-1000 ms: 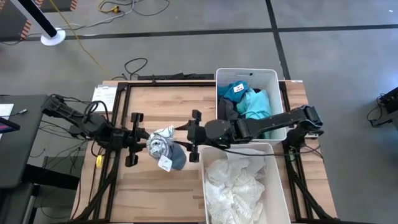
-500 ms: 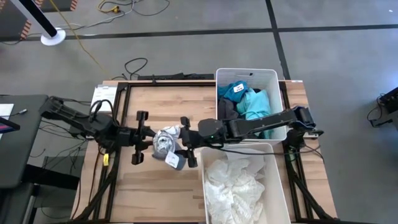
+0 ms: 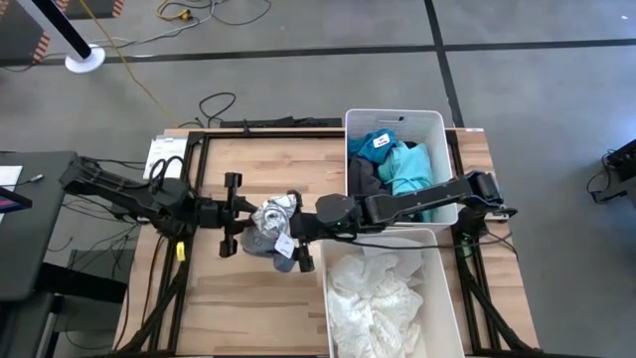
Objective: Sort clothes
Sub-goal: Put the white and black shirts into the bottom white laundry bin
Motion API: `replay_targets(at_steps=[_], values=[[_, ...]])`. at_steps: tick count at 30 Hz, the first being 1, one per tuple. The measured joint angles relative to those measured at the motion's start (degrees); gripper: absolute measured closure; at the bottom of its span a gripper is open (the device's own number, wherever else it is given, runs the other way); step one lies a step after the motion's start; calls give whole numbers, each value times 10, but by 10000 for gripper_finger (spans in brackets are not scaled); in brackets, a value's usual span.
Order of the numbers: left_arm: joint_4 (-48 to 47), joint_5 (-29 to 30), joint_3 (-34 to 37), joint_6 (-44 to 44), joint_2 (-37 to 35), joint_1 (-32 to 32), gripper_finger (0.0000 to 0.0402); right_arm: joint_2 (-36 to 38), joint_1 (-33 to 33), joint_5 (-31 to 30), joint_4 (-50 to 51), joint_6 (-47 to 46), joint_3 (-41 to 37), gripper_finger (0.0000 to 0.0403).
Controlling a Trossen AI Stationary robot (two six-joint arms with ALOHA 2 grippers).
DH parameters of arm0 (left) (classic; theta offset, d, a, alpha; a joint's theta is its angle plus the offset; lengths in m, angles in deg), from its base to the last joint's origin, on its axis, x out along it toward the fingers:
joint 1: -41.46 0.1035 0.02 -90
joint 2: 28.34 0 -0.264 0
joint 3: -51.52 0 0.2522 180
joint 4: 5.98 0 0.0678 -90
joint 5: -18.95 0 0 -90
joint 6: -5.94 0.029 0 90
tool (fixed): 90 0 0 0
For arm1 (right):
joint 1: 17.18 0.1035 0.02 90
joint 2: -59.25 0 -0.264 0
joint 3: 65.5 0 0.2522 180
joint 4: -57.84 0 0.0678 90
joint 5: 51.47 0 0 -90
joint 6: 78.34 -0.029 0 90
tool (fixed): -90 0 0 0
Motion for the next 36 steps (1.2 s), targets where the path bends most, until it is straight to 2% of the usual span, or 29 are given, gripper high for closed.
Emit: replay_targets(at_steps=[6, 15, 18, 21, 24, 27, 31, 32, 36], values=[[6, 0, 0, 13, 7, 0, 360, 0, -8, -33, -7, -45, 0, 75], [19, -4, 0, 25, 16, -5, 360, 0, -8, -94, -38, -46, 0, 75], [21, -9, 0, 23, 23, -5, 360, 0, -9, -107, -31, -41, 0, 88], [22, -12, 0, 20, 26, -5, 360, 0, -11, -108, -27, -41, 0, 118], [20, -15, 0, 16, 25, -5, 360, 0, -10, -109, -19, -41, 0, 166], [19, -15, 0, 8, 26, -5, 355, 0, -10, -109, -4, -37, 0, 240], [14, -15, 1, -13, 26, -5, 327, 1, -10, -108, 22, -22, 0, 360], [11, -15, 1, -16, 26, -5, 318, 2, -10, -108, 26, -15, 0, 371], [4, -16, 1, -25, 25, -5, 277, 5, -4, -109, 48, -15, 0, 371]])
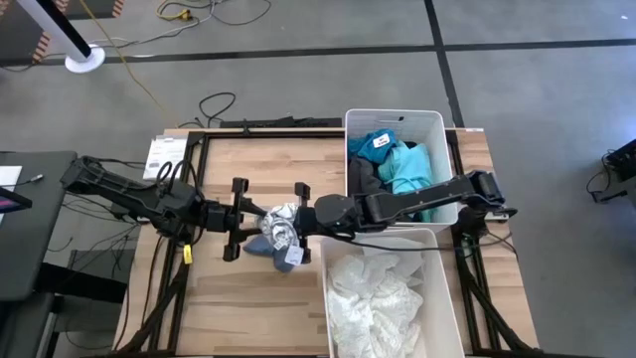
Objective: Sort clothes
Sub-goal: Put the white and black shirts into the bottom white laundry bin
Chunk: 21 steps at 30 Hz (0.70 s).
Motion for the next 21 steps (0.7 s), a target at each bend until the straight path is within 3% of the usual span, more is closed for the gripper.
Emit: replay_targets(at_steps=[11, 21], values=[[-3, -2, -1, -10, -2, -2, 159, 64, 38, -32, 127, 5, 0, 371], [-111, 2, -1, -40, -2, -2, 146, 168, 98, -37, 337, -3, 0, 371]])
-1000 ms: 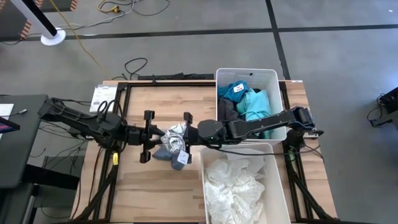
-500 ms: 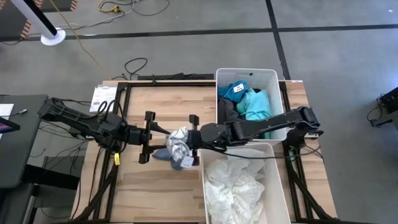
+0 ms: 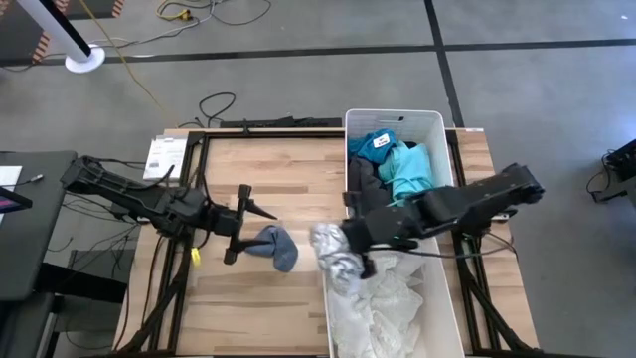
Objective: Sort clothes
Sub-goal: Put the white and black shirts into the bottom white laundry bin
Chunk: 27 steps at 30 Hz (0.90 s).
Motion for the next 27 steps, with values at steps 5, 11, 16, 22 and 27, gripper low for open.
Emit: replay_targets(at_steps=[5, 11, 16, 22, 27], values=[[-85, 1, 0, -45, 0, 0, 146, 48, 53, 0, 95, -13, 0, 368], [-172, 2, 0, -89, 1, 0, 146, 91, 118, 1, 202, -120, 0, 364], [-240, 2, 0, -125, 1, 0, 146, 91, 159, 9, 317, -268, 0, 362], [-293, -2, 11, -180, 16, 0, 146, 54, 197, 10, 388, -377, 0, 361], [-294, -46, 41, -218, 54, 0, 146, 18, 212, 11, 392, -398, 0, 361]])
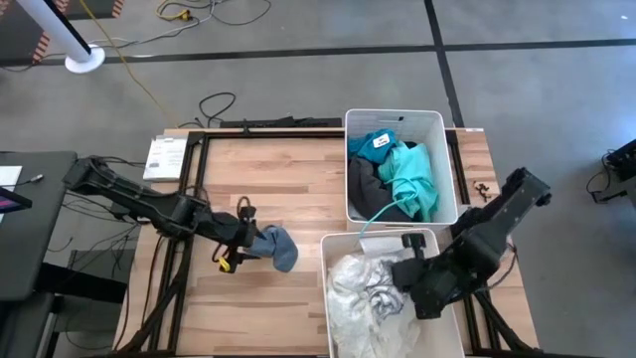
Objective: Sort clothes
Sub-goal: Put the white and black shirts into the bottom white laundry bin
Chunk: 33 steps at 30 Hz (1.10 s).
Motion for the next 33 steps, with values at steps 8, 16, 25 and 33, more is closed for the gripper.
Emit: replay_targets(at_steps=[8, 16, 25, 33], values=[[7, 0, 7, -23, 105, 0, 146, -63, 0, 38, 49, -35, 0, 360], [31, 7, 7, -21, 197, 0, 146, -117, 1, 92, 68, -52, 0, 360], [70, 19, 7, -7, 268, 1, 146, -167, 0, 96, 69, -52, 0, 331], [78, 56, 4, -2, 309, 1, 150, -168, -10, 94, 66, -64, 0, 285]])
